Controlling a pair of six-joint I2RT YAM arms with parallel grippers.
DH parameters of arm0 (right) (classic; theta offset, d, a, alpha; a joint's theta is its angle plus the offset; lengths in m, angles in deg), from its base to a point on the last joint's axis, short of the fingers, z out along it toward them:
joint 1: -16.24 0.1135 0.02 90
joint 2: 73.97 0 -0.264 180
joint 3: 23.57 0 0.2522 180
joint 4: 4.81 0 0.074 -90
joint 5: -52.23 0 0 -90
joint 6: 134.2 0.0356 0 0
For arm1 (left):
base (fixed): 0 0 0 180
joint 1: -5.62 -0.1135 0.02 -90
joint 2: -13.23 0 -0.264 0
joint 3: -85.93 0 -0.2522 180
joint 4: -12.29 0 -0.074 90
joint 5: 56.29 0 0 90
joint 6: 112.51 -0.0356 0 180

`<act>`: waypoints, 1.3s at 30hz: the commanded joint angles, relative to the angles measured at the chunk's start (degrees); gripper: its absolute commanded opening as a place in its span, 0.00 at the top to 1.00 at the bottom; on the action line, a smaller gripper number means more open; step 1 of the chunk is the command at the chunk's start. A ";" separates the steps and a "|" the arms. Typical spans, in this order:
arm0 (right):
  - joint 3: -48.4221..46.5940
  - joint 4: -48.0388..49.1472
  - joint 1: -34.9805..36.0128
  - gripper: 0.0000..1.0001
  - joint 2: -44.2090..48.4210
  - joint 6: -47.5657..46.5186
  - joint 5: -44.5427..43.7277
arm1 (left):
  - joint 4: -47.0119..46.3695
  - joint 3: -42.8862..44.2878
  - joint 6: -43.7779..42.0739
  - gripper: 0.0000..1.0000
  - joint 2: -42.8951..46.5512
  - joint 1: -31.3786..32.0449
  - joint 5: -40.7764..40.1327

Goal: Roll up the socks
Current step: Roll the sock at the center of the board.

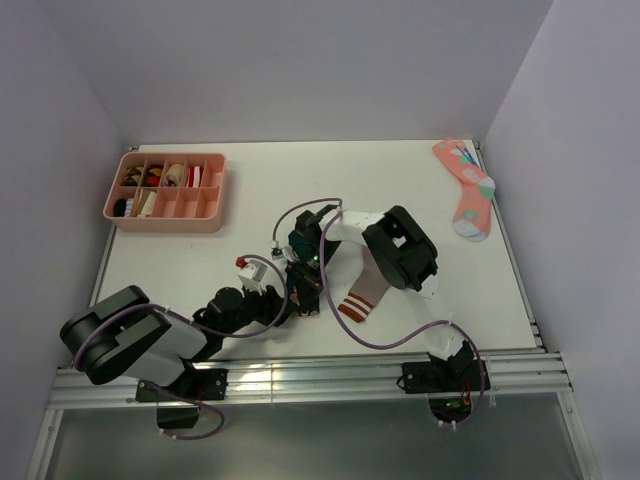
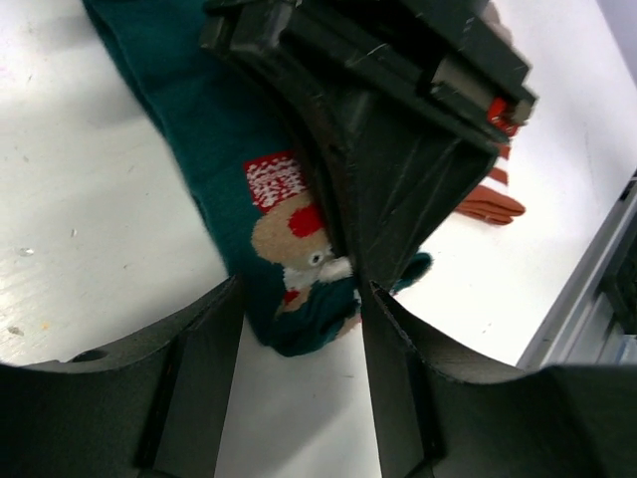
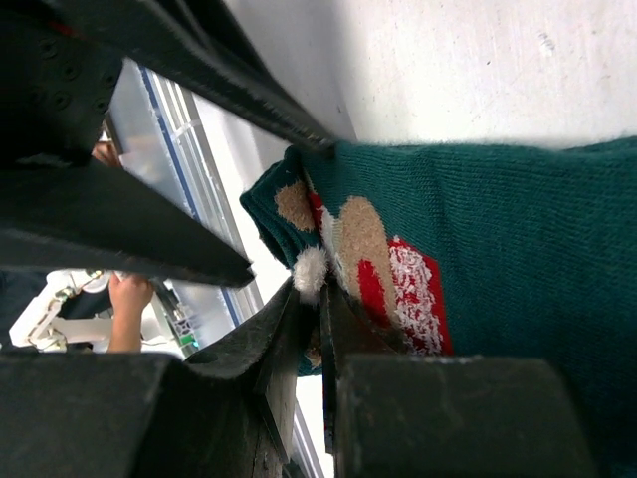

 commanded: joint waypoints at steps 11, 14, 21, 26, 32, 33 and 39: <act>-1.56 -1.17 -0.65 0.85 -1.29 -1.63 -2.13 | -7.16 0.62 -1.10 0.49 -5.60 0.28 0.89; -1.65 -1.26 -0.74 0.85 -1.38 -1.63 -2.13 | -5.76 1.23 -1.54 0.51 -5.69 0.36 1.85; -1.74 -0.56 -0.83 0.85 -1.03 -1.02 -2.75 | -2.16 2.11 -1.71 0.69 -5.25 0.28 1.07; -0.77 1.55 -1.27 0.85 -0.24 0.30 -3.45 | 2.59 3.25 -0.93 0.84 -4.29 0.63 -1.39; 1.16 4.45 -1.79 0.73 2.21 2.15 -4.68 | 12.51 5.89 1.10 1.00 -1.30 1.33 -3.77; 2.12 5.76 -1.97 0.71 2.92 2.93 -4.77 | 13.92 6.85 1.45 1.00 -0.86 1.51 -3.77; 6.34 11.30 -3.55 0.59 9.50 5.66 -6.87 | 24.91 9.84 4.08 1.00 2.04 1.95 -7.72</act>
